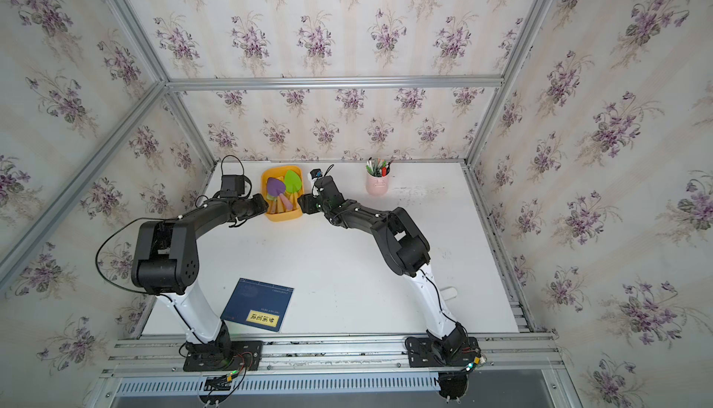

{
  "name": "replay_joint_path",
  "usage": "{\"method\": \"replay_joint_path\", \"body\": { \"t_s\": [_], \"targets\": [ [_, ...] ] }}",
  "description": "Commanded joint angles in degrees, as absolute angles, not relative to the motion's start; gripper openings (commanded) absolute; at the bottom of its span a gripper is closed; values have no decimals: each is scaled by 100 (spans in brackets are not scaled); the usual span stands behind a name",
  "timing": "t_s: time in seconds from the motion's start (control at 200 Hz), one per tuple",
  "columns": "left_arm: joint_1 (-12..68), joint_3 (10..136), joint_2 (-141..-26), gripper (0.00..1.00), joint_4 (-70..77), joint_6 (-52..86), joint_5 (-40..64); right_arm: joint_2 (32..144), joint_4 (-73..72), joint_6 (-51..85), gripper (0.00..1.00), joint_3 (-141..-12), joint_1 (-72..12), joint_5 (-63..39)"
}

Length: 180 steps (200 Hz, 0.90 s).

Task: Take the shovel out of the storage box
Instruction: Move the storage box to the center of the board.

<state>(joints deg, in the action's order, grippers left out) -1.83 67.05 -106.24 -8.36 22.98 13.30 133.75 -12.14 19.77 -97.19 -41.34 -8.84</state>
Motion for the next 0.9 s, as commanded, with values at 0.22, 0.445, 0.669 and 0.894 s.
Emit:
{"method": "replay_joint_path", "body": {
  "t_s": [0.22,0.445,0.669,0.894],
  "targets": [
    [-167,6702,-10796,26,-784,2360,1633,13765,-754,2143,37,-10329,-4148,-1158],
    [-142,6480,-10582,16,-746,2358,1692,13455,-629,2187,28,-9969,-4174,-1116],
    [38,6028,-10122,12,-875,2346,1725,12922,-607,2338,26,-9168,-4242,-1217],
    [158,4850,-9053,11,-949,2482,1932,12019,-349,2591,26,-8000,-4548,-1220]
  ]
}}
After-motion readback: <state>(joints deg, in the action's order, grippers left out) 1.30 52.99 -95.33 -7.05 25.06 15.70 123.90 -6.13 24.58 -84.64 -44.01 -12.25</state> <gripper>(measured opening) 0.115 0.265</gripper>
